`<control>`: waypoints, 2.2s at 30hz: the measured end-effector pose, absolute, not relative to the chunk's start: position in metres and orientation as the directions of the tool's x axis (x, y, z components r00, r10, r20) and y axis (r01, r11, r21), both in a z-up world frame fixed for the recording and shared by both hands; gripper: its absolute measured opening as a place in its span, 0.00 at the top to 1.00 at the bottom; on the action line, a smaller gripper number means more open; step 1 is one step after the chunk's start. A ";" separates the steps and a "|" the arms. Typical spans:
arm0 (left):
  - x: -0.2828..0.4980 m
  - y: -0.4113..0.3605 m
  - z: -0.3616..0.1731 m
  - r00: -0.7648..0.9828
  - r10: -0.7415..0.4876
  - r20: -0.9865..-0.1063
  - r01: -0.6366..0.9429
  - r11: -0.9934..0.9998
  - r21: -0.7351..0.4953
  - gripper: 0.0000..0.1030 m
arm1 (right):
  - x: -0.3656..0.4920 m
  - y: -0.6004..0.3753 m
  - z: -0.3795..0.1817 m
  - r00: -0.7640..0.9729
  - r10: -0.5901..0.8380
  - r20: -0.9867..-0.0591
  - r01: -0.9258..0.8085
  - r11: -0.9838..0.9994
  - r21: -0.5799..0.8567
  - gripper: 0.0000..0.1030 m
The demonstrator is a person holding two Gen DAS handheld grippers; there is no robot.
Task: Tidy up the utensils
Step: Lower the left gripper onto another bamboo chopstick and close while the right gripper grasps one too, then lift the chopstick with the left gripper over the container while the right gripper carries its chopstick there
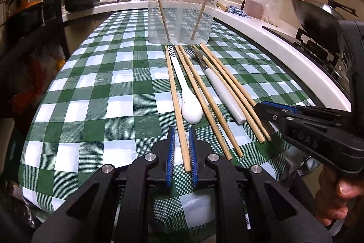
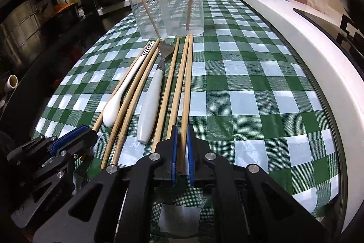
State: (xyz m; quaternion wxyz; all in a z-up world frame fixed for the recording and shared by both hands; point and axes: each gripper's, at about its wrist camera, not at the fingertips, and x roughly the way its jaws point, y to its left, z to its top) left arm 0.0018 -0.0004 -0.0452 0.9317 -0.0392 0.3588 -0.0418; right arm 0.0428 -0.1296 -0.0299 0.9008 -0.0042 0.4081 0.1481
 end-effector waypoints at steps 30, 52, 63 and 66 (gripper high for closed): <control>0.010 0.011 -0.047 0.756 -0.034 -0.653 -0.027 0.996 -0.083 0.93 | 0.049 -0.141 -0.029 0.639 0.187 -0.746 -0.209 0.976 0.065 0.93; 0.013 0.010 -0.047 0.769 -0.050 -0.637 -0.019 0.995 -0.100 0.93 | 0.047 -0.140 -0.029 0.645 0.171 -0.745 -0.202 0.978 0.049 0.93; 0.016 0.007 -0.050 0.773 -0.044 -0.633 -0.023 0.995 -0.097 0.92 | 0.047 -0.140 -0.030 0.646 0.169 -0.744 -0.202 0.978 0.047 0.92; 0.017 0.004 -0.051 0.775 -0.034 -0.630 -0.024 0.996 -0.083 0.92 | 0.047 -0.139 -0.030 0.647 0.167 -0.744 -0.202 0.978 0.043 0.93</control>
